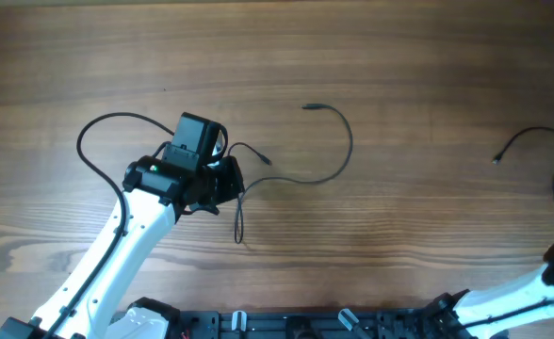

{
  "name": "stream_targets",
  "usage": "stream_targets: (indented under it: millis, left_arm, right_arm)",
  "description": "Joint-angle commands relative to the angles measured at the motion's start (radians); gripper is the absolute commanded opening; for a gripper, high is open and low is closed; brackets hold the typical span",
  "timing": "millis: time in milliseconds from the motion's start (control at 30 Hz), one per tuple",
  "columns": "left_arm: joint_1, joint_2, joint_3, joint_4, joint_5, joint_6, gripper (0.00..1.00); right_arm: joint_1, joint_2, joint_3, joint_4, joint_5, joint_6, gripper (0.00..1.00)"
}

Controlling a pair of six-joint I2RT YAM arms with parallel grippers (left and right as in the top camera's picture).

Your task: Untangle cables

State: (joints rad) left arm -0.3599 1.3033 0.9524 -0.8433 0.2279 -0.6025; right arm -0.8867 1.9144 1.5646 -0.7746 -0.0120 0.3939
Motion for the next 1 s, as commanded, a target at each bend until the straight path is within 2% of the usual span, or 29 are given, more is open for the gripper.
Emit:
stream_targets:
  millis: [0, 133, 167, 200, 267, 300, 367, 433, 533, 567, 600, 733, 833, 867, 967]
  left_arm:
    - [0.002, -0.011, -0.003, -0.008, -0.019, 0.023, 0.04]
    - [0.002, -0.011, -0.003, -0.014, -0.019, 0.023, 0.04]
    - [0.002, -0.011, -0.003, -0.014, -0.019, 0.023, 0.04]
    - [0.002, -0.011, -0.003, -0.014, -0.019, 0.023, 0.04]
    - [0.002, -0.011, -0.003, -0.014, -0.019, 0.023, 0.04]
    - [0.002, -0.011, -0.003, -0.014, -0.019, 0.023, 0.04]
    - [0.002, -0.011, -0.003, -0.015, -0.019, 0.023, 0.04]
    - [0.002, -0.011, -0.003, -0.021, -0.019, 0.023, 0.04]
    - [0.002, -0.011, -0.003, -0.026, -0.020, 0.023, 0.04]
    - [0.002, -0.011, -0.003, -0.026, -0.020, 0.023, 0.04]
    - [0.002, -0.011, -0.003, -0.026, -0.020, 0.023, 0.04]
    - [0.002, -0.011, -0.003, -0.026, -0.020, 0.023, 0.04]
    - [0.002, -0.011, -0.003, -0.025, -0.020, 0.023, 0.04]
    - [0.002, -0.011, -0.003, -0.025, -0.021, 0.023, 0.04]
    - [0.002, -0.011, -0.003, -0.022, -0.021, 0.023, 0.04]
  right_arm:
    - [0.008, 0.097, 0.008, -0.082, -0.057, 0.018, 0.04]
    - [0.008, 0.134, 0.008, -0.118, -0.058, 0.075, 0.04]
    - [0.008, 0.132, 0.008, -0.125, -0.058, 0.096, 0.20]
    - [0.008, 0.131, 0.008, -0.132, -0.057, 0.116, 0.59]
    - [0.008, 0.131, 0.008, -0.150, -0.057, 0.179, 0.92]
    - [0.008, 0.131, 0.008, -0.158, -0.057, 0.238, 1.00]
    - [0.008, 0.126, 0.008, -0.194, -0.058, 0.389, 1.00]
    - [0.008, 0.118, 0.008, -0.208, -0.103, 0.467, 1.00]
    - [0.008, 0.097, 0.008, -0.118, -0.359, 0.389, 1.00]
    - [0.009, 0.087, 0.008, -0.102, -0.378, 0.386, 1.00]
    - [0.008, 0.070, 0.008, -0.101, -0.356, 0.390, 1.00]
    - [-0.002, -0.073, 0.008, -0.219, 0.067, 0.566, 1.00]
    - [-0.008, -0.193, 0.008, -0.320, 0.286, 0.695, 1.00]
    - [-0.008, -0.232, 0.008, -0.356, 0.298, 0.733, 1.00]
    - [-0.001, -0.304, 0.008, -0.409, 0.190, 0.706, 1.00]
